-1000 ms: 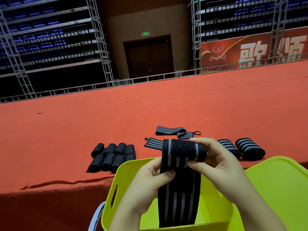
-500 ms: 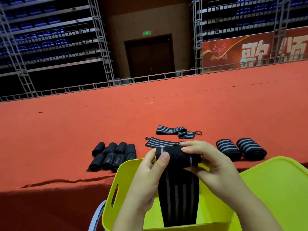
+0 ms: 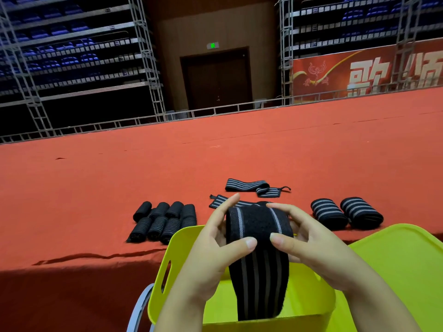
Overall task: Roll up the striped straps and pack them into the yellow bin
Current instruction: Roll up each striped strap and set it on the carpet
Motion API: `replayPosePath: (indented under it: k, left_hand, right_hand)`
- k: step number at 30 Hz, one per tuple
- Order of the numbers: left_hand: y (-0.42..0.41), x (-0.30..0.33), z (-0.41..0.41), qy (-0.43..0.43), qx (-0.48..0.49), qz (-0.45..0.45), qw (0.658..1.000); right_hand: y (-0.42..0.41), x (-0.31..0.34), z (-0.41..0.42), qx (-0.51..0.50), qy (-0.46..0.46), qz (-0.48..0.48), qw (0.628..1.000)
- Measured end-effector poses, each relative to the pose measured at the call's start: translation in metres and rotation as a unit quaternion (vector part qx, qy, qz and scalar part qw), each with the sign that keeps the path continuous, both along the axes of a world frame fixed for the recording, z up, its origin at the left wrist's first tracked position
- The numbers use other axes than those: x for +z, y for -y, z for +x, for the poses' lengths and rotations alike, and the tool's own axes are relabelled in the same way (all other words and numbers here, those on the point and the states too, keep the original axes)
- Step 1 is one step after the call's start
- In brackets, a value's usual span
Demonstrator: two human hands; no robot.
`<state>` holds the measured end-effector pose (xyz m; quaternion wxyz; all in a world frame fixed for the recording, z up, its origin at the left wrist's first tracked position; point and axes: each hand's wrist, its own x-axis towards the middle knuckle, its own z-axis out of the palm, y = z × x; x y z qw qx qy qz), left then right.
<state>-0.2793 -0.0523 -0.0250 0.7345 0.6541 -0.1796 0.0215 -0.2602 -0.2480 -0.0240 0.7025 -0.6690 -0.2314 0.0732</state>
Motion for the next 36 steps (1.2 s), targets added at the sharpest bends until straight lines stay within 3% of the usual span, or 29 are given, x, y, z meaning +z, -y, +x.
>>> replayPosePath:
  k: [9, 17, 24, 29, 36]
  left_hand:
    - [-0.002, 0.004, 0.0, -0.03, -0.024, 0.033, 0.999]
    - [0.002, 0.008, -0.005, 0.022, 0.015, 0.094, 0.995]
    - [0.004, 0.008, -0.006, 0.039, 0.029, 0.082, 0.995]
    - [0.006, 0.004, -0.005, 0.012, 0.042, 0.01, 0.999]
    - [0.003, 0.003, -0.004, 0.027, 0.049, 0.016, 0.998]
  right_hand:
    - [0.005, 0.002, -0.003, -0.008, 0.034, 0.055, 0.998]
    - [0.005, 0.01, -0.009, -0.003, 0.128, -0.041, 0.991]
    - [0.006, 0.008, -0.01, 0.012, 0.15, -0.095, 0.984]
    - [0.006, 0.006, -0.009, 0.004, 0.131, -0.112, 0.985]
    - [-0.001, 0.005, -0.008, -0.07, 0.127, -0.077, 0.986]
